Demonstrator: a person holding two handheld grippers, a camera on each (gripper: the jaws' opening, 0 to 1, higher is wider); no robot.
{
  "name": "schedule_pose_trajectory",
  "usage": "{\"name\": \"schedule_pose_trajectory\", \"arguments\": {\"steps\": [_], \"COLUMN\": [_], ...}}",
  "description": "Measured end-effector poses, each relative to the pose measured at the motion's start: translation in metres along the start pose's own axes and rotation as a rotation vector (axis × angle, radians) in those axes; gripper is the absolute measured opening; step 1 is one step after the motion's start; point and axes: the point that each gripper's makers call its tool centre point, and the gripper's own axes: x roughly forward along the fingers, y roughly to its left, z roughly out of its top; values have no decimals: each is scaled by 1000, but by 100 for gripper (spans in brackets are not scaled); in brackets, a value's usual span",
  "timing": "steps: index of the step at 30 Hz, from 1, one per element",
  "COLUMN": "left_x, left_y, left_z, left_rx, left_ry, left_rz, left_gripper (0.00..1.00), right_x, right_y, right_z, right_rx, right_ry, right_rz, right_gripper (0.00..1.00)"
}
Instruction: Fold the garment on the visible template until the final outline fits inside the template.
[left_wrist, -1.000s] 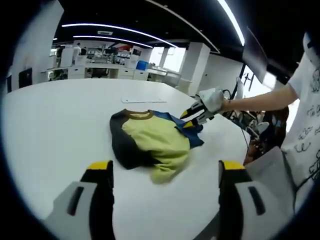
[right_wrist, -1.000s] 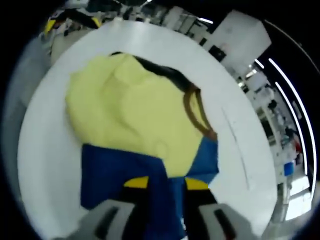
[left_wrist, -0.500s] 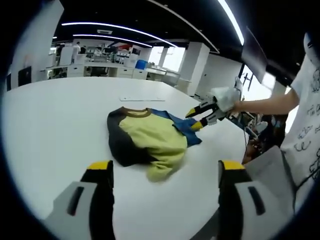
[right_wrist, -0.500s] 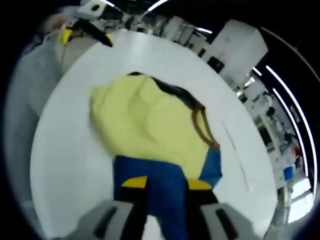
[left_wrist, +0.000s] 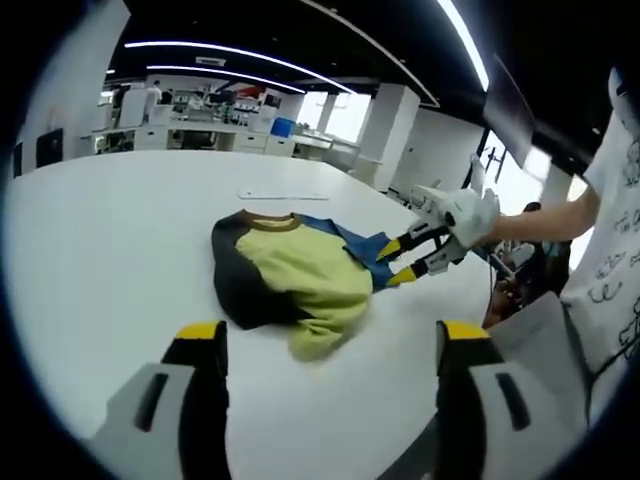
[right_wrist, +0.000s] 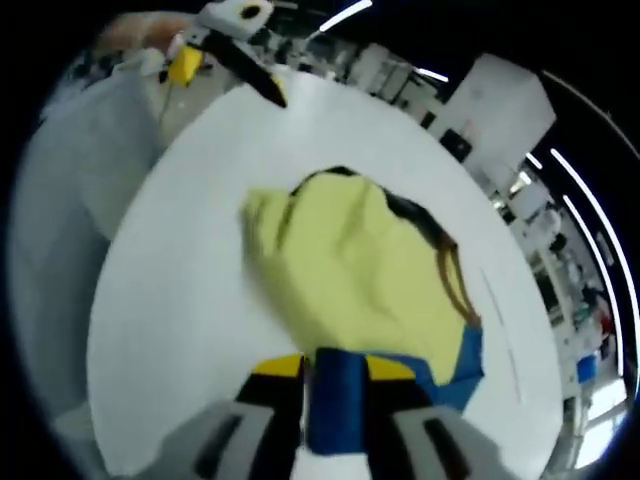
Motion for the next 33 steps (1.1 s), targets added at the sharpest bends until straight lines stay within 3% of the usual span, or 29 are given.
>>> {"name": "schedule_pose_trajectory", "arguments": {"steps": [9,16,23,33], "left_x": [-2,-1,-1,1], "left_y": [2,2,4,5], "left_z": [-6,-8,-9,-10], "left_rx": [-14,-24,-27,-27], "left_ry": [8,10,12,13], "left_rz": [8,8,8,4], "left_gripper": [83,82,82,82], "right_x": [18,23,23,13], "right_y": [1,3,0,-2], "right_z": [-17,-21,-21,-21], "right_rx": [-3,-7,6,33], "right_ry": [44,59,60,35], "right_rz": [9,18,7,-7], "right_gripper": [11,7,0,0]}}
